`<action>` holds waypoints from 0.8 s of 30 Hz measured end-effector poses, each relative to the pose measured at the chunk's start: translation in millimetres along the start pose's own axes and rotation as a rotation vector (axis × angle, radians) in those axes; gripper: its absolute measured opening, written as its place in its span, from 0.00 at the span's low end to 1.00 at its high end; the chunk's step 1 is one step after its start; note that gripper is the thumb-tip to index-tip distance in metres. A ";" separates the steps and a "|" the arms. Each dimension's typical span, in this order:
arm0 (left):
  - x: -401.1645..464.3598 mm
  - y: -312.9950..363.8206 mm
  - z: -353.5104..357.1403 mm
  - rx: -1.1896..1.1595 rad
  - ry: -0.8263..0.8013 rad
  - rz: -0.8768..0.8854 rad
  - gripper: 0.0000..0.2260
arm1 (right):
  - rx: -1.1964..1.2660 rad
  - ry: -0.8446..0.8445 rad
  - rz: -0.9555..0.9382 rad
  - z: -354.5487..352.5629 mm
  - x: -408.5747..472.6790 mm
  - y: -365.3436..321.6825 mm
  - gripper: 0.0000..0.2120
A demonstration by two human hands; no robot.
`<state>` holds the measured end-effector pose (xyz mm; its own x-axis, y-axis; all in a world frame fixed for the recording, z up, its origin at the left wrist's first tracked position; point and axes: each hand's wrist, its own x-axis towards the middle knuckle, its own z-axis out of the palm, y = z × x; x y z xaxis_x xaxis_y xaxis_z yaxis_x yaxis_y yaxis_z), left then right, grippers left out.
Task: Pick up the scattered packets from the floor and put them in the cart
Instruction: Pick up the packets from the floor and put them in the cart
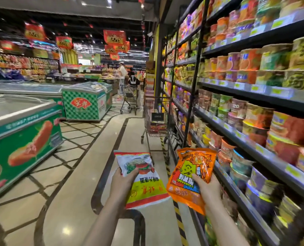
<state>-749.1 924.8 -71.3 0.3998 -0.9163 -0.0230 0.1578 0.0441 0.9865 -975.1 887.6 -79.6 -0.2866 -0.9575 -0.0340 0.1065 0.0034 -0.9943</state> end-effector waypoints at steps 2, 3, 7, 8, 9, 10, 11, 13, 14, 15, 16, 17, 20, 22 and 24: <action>49.2 -4.4 13.3 -0.003 0.006 0.002 0.08 | -0.004 -0.014 0.011 22.1 45.0 0.7 0.13; 74.8 -8.3 19.2 -0.004 0.008 -0.004 0.08 | -0.005 -0.026 0.009 33.2 68.5 3.0 0.13; 188.5 -25.7 43.5 -0.025 -0.005 -0.029 0.11 | -0.024 -0.023 -0.002 81.2 169.2 13.8 0.14; 217.5 -28.0 50.5 -0.033 -0.014 -0.021 0.13 | -0.024 -0.020 0.001 92.9 196.0 15.9 0.14; 246.4 -29.1 58.7 -0.032 -0.026 -0.013 0.16 | -0.021 -0.020 0.006 104.5 223.4 17.5 0.15; 276.6 -30.6 66.4 -0.023 -0.040 -0.011 0.18 | -0.023 -0.020 0.017 115.9 250.6 17.8 0.15; 307.2 -31.1 75.0 -0.020 -0.049 -0.017 0.19 | -0.027 -0.011 0.025 127.1 277.0 17.1 0.14; 366.5 -31.6 93.3 -0.041 -0.064 -0.035 0.16 | -0.019 0.002 0.031 147.1 326.9 14.1 0.12; 395.4 -32.2 104.0 -0.051 -0.070 -0.045 0.15 | -0.016 0.008 0.030 156.4 353.0 12.3 0.11; 421.1 -31.6 115.4 -0.054 -0.072 -0.055 0.15 | -0.013 0.013 0.031 164.5 378.0 11.5 0.10; 444.8 -30.9 126.5 -0.055 -0.077 -0.054 0.15 | -0.013 0.016 0.037 172.4 402.5 12.0 0.10; 467.6 -31.7 136.6 -0.060 -0.088 -0.047 0.15 | -0.014 0.019 0.044 180.6 425.9 12.8 0.12; 539.7 -41.1 162.3 -0.056 -0.107 -0.060 0.15 | -0.003 0.030 0.055 207.4 498.5 19.3 0.15; 589.7 -53.1 180.5 -0.049 -0.092 -0.083 0.15 | 0.004 0.027 0.044 225.5 551.4 25.2 0.17; 640.8 -62.6 199.9 -0.048 -0.072 -0.096 0.12 | 0.002 0.016 0.048 242.8 606.1 32.1 0.17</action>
<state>-683.3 255.3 -115.4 0.3151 -0.9435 -0.1030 0.2361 -0.0272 0.9713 -914.2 237.2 -107.6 -0.2963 -0.9515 -0.0830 0.1221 0.0484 -0.9913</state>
